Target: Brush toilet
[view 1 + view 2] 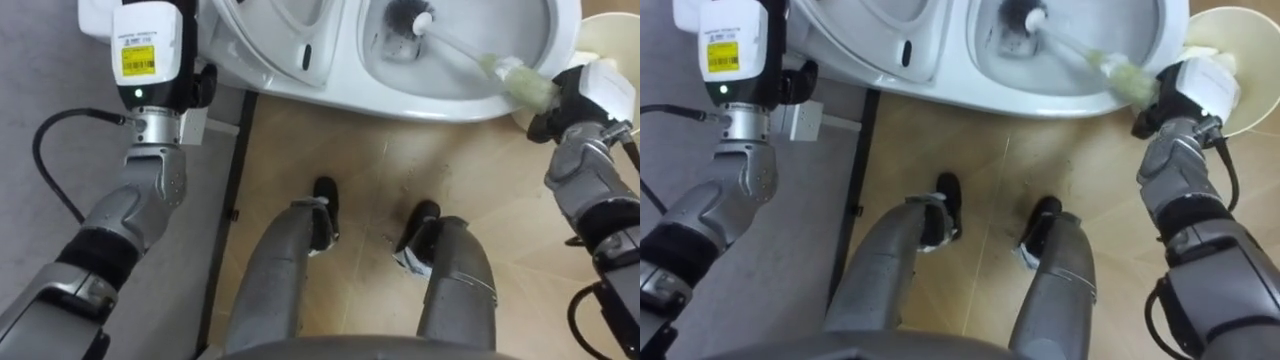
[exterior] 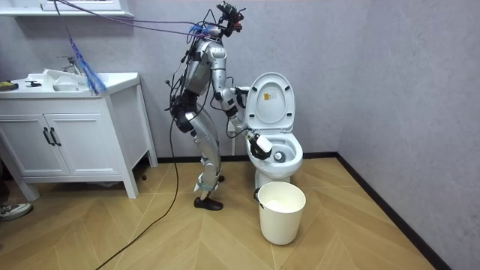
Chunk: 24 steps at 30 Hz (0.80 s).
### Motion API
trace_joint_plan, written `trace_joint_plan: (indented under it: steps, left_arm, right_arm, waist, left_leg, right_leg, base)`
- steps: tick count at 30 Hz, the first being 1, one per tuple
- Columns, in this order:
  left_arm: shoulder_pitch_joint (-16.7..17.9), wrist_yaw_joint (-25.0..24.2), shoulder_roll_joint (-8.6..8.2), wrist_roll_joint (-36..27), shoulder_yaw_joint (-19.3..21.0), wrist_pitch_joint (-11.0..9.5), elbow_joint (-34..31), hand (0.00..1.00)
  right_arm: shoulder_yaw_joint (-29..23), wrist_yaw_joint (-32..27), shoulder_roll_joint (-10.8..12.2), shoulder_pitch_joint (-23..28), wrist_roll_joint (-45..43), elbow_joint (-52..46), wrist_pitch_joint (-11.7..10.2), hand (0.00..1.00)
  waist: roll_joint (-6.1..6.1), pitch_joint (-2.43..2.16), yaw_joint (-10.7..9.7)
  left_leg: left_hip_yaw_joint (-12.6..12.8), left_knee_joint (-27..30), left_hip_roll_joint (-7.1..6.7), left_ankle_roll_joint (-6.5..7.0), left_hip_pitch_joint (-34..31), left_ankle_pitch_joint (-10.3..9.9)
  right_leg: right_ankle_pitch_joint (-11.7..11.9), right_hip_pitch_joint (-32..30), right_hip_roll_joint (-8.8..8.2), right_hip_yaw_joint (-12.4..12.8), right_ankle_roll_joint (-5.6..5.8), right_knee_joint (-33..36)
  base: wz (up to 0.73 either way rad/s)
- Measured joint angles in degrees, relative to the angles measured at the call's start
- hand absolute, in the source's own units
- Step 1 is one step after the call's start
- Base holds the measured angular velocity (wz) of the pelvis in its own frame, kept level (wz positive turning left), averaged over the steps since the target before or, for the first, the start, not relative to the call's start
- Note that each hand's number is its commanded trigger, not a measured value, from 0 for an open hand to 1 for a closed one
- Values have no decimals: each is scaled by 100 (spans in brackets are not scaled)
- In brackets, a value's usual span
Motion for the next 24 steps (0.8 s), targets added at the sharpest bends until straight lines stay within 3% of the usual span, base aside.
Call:
trace_joint_plan:
  steps: [5, 8, 14, 24]
  left_arm:
    - [14, -48, -6, -6, 6, 40, 1, 0]
    - [62, -66, -8, -2, 50, 38, 17, 0]
    - [366, -46, -52, -2, 71, 48, -19, 0]
    - [452, 30, -47, -13, 126, -85, -43, 0]
  right_arm:
    - [216, -57, 128, 103, -736, -284, 155, 100]
    - [292, -29, 155, 370, -1219, -694, 267, 100]
    - [381, 172, 118, 846, -1716, -1250, 508, 100]
    - [397, 539, 38, 937, -2589, -1282, 627, 100]
  waist:
    - [12, -9, 5]
    - [33, -22, 86]
    - [160, -107, 150]
    - [152, -102, 131]
  left_leg:
    - [-8, 25, 25, 1, 8, -1]
    - [1, 17, 139, 6, 10, -9]
    - [-9, -74, 232, -7, 42, -14]
    - [-55, -96, 239, -26, 19, -26]
  right_leg:
    - [19, 7, 40, 1, -16, 0]
    - [92, 48, 160, -30, -57, -125]
    - [164, 111, 275, -105, -106, -284]
    - [167, 131, 300, -126, -105, -335]
  base:
    - [-3]
    - [-13]
    - [-4]
    - [1]
